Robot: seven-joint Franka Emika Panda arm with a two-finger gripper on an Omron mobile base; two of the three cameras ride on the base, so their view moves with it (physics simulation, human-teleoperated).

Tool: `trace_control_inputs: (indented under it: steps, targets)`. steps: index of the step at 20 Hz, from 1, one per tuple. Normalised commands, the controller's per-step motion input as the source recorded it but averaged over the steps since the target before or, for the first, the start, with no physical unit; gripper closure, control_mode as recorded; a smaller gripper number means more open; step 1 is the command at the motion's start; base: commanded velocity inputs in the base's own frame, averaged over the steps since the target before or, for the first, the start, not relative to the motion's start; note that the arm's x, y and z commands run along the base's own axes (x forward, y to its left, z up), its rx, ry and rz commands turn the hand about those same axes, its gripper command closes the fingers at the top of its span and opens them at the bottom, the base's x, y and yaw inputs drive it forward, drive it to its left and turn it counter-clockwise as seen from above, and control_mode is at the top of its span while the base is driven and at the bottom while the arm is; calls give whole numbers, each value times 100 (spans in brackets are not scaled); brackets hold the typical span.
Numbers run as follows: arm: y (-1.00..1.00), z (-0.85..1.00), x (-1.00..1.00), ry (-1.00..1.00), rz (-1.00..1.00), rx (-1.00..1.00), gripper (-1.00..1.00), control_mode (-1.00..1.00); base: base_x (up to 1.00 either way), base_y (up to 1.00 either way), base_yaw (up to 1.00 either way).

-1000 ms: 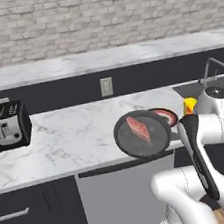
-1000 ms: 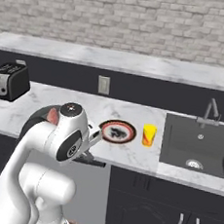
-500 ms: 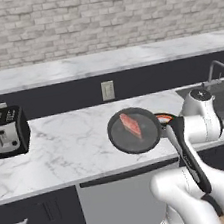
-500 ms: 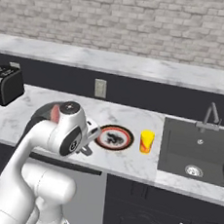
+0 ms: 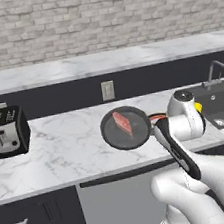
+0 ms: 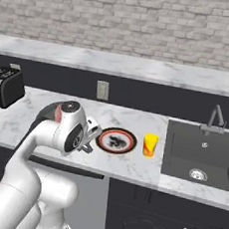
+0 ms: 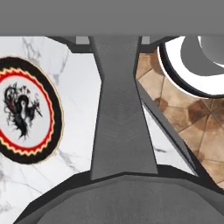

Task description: Pick up the pan with the steak in it and place it on the dining table. Then place the steak on the plate.

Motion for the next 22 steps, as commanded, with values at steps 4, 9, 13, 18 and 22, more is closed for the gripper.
trace_control_inputs:
  steps: [4, 9, 13, 18, 22]
  targets:
    - [6, -6, 16, 3, -3, 0, 100, -100, 0, 0, 0]
    - [10, -21, 19, 10, -2, 0, 100, -100, 0, 0, 0]
    - [10, -29, 6, 16, 0, 2, 100, -100, 0, 0, 0]
    - [6, -6, 0, 3, 0, 2, 100, -100, 0, 0, 0]
    - [0, -33, 0, 3, 0, 3, 100, -100, 0, 0, 0]
